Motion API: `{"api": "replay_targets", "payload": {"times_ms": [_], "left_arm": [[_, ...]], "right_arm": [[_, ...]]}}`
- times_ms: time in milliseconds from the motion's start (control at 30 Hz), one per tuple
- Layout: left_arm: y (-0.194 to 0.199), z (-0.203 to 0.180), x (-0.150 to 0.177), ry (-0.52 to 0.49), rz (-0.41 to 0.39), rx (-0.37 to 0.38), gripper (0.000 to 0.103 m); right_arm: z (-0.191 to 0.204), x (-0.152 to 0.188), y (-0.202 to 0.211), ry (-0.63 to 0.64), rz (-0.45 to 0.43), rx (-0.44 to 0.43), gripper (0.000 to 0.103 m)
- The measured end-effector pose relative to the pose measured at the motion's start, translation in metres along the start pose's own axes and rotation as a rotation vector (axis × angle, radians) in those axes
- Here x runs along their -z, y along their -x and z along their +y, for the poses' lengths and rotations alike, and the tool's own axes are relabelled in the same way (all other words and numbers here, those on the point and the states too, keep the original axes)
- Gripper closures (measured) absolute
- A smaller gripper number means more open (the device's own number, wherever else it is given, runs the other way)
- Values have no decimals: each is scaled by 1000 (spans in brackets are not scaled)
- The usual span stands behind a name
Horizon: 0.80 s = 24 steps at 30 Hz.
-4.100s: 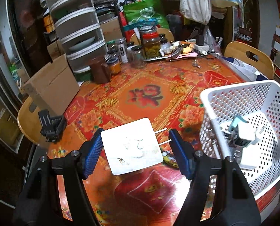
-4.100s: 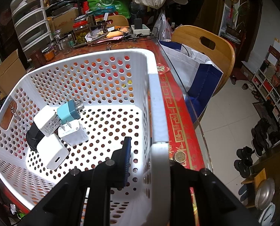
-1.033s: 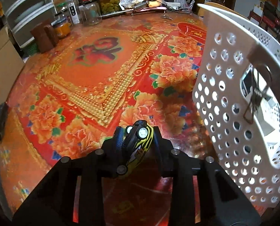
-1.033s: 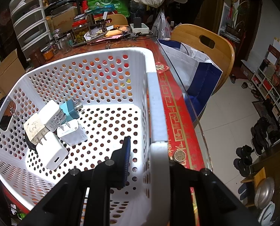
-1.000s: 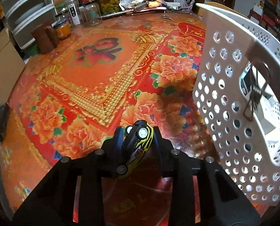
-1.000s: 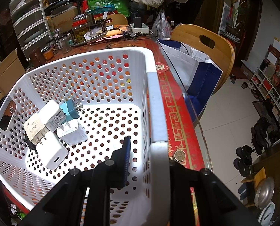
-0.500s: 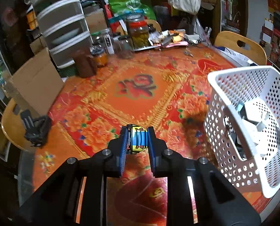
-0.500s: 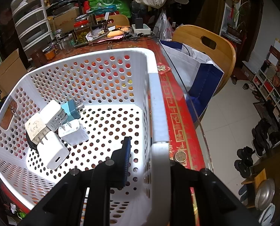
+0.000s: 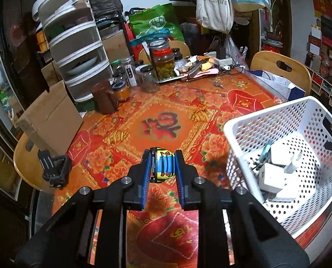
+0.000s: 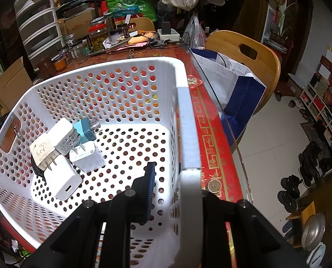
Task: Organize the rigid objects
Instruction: 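Carry the yellow toy car into the basket and release it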
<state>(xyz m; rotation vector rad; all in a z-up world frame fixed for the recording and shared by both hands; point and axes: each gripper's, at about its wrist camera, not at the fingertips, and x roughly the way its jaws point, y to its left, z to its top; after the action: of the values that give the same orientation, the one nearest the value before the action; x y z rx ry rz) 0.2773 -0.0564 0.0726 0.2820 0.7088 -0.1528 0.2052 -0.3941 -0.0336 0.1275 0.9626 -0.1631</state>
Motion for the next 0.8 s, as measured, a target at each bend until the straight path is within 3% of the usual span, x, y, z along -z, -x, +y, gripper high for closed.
{"api": "replay_targets", "payload": {"times_ms": [400, 800], "left_arm": [[15, -75, -32, -83, -7, 58, 85], [-33, -170, -21, -202, 197, 208, 85]], "right_arm": [[2, 0, 0, 3, -3, -8, 83], [-1, -2, -2, 3, -6, -17, 83]]}}
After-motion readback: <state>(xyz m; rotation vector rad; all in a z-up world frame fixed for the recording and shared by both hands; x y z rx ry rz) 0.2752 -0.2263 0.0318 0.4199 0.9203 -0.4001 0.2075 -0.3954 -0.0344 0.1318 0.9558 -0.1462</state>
